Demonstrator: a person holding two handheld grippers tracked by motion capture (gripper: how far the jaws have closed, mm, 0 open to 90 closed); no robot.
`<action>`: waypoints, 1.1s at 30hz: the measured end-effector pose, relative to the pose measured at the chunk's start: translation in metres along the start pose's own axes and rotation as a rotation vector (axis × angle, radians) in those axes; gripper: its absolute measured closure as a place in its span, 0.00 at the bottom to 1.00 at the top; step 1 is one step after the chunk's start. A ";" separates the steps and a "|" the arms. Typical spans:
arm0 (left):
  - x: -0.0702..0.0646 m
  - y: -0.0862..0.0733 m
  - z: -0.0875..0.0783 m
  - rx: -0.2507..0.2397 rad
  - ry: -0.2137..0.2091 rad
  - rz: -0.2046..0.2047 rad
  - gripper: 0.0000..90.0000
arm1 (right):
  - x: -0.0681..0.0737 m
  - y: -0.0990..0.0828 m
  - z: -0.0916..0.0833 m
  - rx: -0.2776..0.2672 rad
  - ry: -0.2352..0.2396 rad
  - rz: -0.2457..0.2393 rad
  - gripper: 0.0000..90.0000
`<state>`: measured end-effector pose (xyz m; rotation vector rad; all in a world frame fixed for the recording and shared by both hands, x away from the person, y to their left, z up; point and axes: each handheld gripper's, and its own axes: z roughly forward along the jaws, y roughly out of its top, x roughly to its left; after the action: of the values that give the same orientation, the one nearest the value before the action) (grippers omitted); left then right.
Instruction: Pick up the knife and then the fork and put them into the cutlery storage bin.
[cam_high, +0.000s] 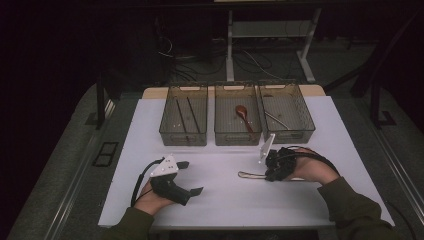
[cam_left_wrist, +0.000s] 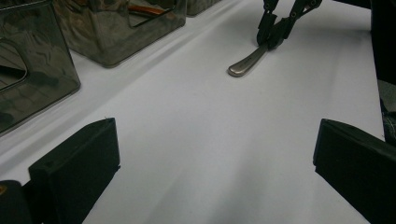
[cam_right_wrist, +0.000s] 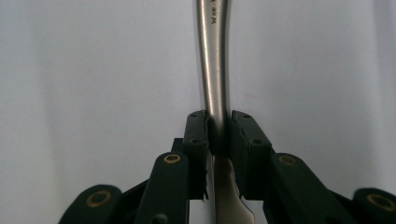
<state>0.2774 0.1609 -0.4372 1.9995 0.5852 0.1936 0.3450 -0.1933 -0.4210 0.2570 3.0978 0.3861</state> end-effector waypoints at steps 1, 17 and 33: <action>0.000 0.000 0.000 0.000 0.000 0.000 0.00 | 0.000 0.001 0.000 0.009 0.003 -0.005 0.84; 0.000 0.000 0.000 0.003 0.000 -0.001 0.00 | 0.000 0.011 0.001 0.077 -0.002 -0.027 0.87; 0.000 0.000 -0.002 -0.002 0.001 0.000 0.00 | -0.005 -0.001 -0.002 -0.024 -0.009 0.101 0.87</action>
<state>0.2771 0.1621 -0.4363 1.9978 0.5856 0.1955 0.3498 -0.1956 -0.4193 0.4142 3.0780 0.4226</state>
